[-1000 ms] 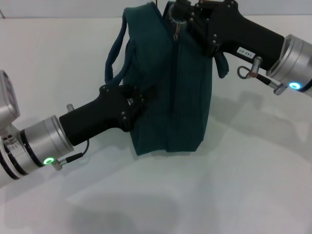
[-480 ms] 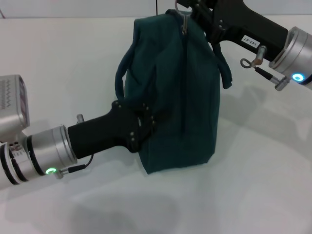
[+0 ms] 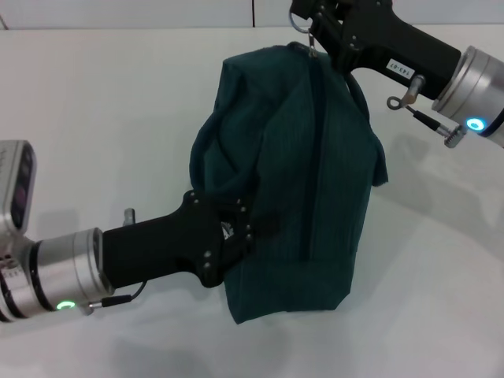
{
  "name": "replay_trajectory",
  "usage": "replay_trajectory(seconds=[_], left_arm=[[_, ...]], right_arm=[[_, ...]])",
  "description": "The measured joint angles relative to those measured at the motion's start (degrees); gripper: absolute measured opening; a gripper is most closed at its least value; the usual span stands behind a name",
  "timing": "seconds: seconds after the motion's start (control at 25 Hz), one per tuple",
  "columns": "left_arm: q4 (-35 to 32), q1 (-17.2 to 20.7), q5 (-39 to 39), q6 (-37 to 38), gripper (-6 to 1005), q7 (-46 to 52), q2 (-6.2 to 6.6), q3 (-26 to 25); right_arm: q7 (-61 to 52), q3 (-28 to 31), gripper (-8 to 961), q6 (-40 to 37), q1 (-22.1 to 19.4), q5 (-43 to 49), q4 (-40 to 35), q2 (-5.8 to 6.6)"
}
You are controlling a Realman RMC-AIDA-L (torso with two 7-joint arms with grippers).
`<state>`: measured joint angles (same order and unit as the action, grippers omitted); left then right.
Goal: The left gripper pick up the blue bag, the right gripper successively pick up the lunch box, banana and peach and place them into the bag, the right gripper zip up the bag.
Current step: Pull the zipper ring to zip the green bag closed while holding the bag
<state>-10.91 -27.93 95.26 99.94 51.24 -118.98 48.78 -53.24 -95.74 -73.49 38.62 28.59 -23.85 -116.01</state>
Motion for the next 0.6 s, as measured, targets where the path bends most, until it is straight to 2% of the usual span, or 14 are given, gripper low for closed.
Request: replay_trajectory(seconds=[0.4, 0.6], left_arm=[[-0.64, 1.28, 3.94, 5.87, 66, 0.03, 0.67, 0.08], [-1.51, 3.22, 3.06, 6.27, 64, 0.00, 0.71, -0.46]], right_arm=[[0.31, -0.36, 19, 5.04, 0.03, 1.02, 0.04, -0.07], [3.80, -0.37, 20, 5.70, -0.85, 0.91, -0.46, -0.16]])
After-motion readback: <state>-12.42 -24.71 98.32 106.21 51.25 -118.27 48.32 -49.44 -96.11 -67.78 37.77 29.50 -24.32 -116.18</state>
